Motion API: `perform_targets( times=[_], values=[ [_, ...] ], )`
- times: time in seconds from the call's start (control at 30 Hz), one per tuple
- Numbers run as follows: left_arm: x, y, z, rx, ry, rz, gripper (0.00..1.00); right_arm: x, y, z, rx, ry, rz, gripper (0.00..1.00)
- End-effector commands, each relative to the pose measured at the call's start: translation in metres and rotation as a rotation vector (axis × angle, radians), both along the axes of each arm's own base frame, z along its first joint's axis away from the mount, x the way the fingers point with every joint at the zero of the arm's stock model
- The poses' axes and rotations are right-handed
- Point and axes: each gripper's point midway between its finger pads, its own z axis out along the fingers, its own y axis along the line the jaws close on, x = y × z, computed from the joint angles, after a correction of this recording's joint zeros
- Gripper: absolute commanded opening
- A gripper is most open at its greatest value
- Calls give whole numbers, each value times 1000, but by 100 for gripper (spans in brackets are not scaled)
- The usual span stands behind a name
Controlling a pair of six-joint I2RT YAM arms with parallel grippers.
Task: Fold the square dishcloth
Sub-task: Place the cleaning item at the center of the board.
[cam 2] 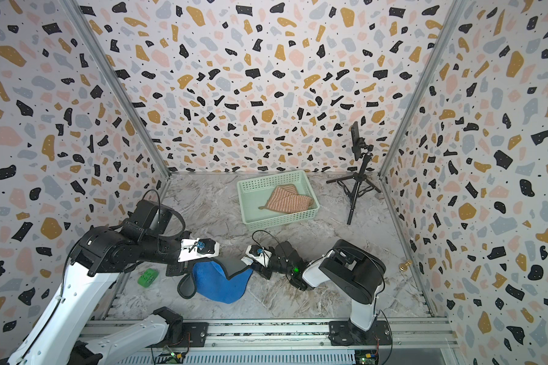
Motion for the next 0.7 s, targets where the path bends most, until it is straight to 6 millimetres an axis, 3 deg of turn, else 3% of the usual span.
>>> perform_targets(
  times=[0.0, 0.03, 0.13, 0.23, 0.33, 0.43, 0.5, 0.6, 0.67],
  values=[
    [6, 3, 0, -2, -26, 42, 0, -8, 1, 12, 28, -12, 39, 6],
    [14, 3, 1, 0, -49, 73, 0, -10, -4, 14, 26, -11, 32, 0],
    [53, 10, 4, -4, -130, 225, 0, -13, -21, 26, 11, 5, -19, 0],
    [103, 14, 22, -79, -197, 398, 0, -7, -37, 59, -32, 1, -103, 0],
    [141, 18, 25, -119, -173, 522, 0, 19, -62, 97, -123, -55, -292, 0],
    [168, 13, 27, -160, -142, 582, 0, 50, -85, 131, -222, -130, -465, 0],
    [184, 8, 39, -205, -136, 618, 0, 74, -98, 155, -267, -155, -572, 0],
    [196, 0, 65, -312, -143, 636, 0, 100, -118, 180, -385, -208, -699, 0],
    [197, -6, 75, -371, -158, 612, 0, 113, -134, 209, -444, -289, -796, 0]
  ],
)
